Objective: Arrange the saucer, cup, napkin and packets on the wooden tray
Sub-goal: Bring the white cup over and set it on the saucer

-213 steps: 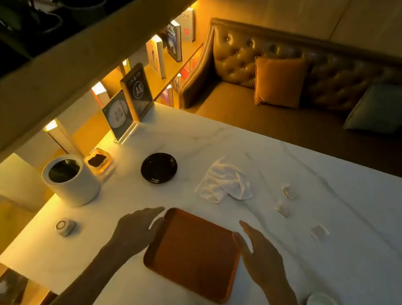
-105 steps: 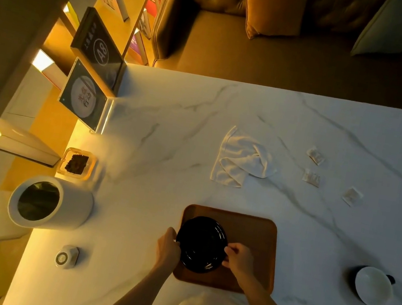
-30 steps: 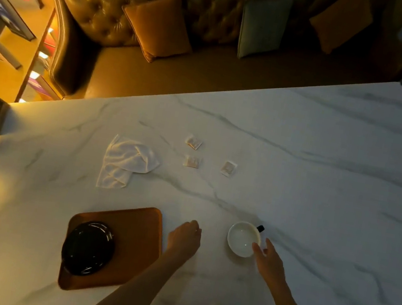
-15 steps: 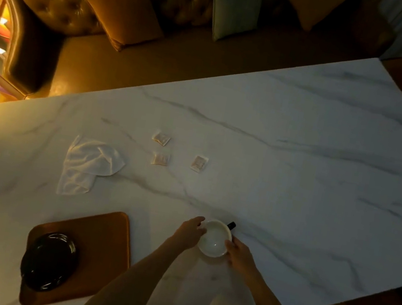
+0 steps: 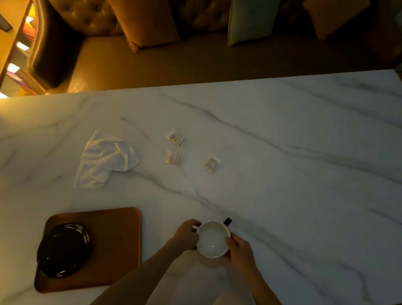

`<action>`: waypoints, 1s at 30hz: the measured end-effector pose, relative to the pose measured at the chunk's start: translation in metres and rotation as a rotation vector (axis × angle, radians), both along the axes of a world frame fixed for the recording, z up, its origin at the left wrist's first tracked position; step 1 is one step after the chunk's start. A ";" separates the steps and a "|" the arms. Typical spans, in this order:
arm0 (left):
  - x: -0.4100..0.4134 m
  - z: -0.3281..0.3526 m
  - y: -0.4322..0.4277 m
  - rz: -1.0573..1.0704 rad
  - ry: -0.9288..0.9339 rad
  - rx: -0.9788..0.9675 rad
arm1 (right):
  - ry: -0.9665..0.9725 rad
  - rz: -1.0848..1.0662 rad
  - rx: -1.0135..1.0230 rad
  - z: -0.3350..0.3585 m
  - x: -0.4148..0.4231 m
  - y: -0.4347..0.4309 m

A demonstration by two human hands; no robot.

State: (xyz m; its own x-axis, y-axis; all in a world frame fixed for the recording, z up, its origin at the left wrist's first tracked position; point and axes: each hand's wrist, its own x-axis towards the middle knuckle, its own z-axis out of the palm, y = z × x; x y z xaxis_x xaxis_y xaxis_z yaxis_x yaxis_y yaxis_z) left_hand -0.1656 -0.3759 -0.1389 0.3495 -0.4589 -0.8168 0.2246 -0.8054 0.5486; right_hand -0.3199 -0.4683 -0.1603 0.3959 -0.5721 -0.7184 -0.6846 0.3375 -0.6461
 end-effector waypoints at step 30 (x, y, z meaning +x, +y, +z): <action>0.135 0.041 0.405 0.559 0.402 -0.240 | -0.241 0.082 0.527 0.026 0.166 0.332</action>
